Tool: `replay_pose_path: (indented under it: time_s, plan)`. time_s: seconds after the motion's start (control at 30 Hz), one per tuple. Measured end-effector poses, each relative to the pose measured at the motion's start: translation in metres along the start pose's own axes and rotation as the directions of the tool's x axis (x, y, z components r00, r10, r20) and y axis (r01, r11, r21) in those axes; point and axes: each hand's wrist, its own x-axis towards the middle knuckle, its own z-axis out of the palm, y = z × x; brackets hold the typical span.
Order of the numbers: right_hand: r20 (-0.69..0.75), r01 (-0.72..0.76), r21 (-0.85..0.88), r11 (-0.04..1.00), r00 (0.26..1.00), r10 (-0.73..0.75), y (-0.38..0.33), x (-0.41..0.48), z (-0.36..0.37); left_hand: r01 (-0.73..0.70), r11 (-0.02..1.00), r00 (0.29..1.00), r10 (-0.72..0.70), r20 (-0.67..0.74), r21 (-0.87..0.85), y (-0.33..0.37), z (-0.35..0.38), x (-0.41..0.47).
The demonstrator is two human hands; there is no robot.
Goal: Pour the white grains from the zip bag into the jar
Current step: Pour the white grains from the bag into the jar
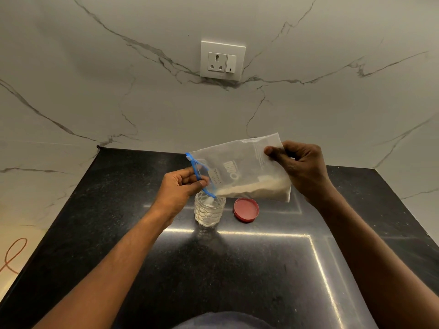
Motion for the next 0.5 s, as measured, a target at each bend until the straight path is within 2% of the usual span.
replay_pose_path:
  time_s: [0.2,0.37,0.5]
  plan:
    - [-0.053,-0.025,-0.025,0.999,0.998,0.024,0.0009,-0.0025,0.0066,0.001,1.000,1.000,-0.001,-0.005,-0.019,-0.0013,0.0023,-0.0022]
    - [-0.062,0.055,-0.076,0.996,0.996,-0.060,-0.0034,-0.0054,0.0078,-0.002,1.000,1.000,0.002,0.005,-0.006,-0.0019,0.0017,-0.0030]
    - [-0.067,0.043,-0.086,0.995,0.997,-0.048,-0.0011,-0.0049,0.0078,0.009,1.000,1.000,-0.009,-0.006,0.000,-0.0034,0.0011,-0.0039]
